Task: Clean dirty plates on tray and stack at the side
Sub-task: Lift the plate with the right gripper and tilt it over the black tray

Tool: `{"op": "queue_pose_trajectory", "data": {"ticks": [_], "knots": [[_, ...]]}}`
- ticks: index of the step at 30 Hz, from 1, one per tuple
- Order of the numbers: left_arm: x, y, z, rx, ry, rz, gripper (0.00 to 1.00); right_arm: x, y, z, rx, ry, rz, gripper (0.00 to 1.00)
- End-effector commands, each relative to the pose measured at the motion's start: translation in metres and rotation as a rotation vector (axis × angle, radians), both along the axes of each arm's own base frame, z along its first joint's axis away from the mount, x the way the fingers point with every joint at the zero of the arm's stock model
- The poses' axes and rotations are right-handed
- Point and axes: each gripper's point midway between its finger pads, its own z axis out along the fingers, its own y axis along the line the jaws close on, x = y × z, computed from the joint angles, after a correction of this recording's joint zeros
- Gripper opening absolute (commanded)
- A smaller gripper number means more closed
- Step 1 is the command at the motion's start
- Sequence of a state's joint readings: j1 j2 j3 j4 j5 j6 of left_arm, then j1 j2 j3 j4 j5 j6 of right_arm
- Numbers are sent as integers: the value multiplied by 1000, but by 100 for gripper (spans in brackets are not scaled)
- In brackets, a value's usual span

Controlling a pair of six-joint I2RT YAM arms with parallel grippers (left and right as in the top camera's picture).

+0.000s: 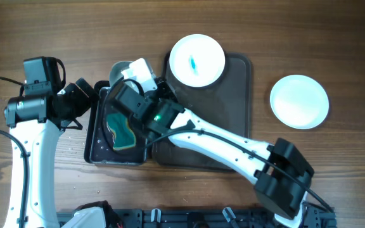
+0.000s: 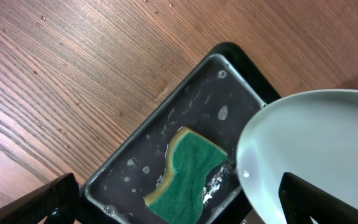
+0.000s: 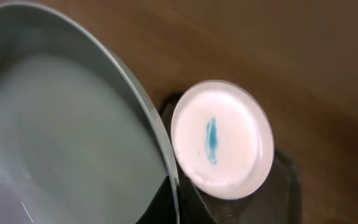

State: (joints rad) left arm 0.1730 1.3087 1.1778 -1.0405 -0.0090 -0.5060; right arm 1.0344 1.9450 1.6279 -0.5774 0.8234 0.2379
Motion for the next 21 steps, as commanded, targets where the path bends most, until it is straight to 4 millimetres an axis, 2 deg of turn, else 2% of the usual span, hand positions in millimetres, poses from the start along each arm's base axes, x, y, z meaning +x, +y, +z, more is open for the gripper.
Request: {"op": "queue_pose_trajectory", "data": {"ticks": [1, 9, 15, 21], "knots": [[2, 1, 8, -2, -26, -2, 100, -2, 0, 68, 10, -145, 28, 4], [2, 1, 8, -2, -26, -2, 100, -10, 11, 104, -77, -302, 31, 4], [2, 1, 8, -1, -26, -1, 100, -20, 19, 112, -89, -335, 38, 4], [2, 1, 8, -2, -26, -2, 100, -21, 20, 114, -96, -341, 44, 4]]}}
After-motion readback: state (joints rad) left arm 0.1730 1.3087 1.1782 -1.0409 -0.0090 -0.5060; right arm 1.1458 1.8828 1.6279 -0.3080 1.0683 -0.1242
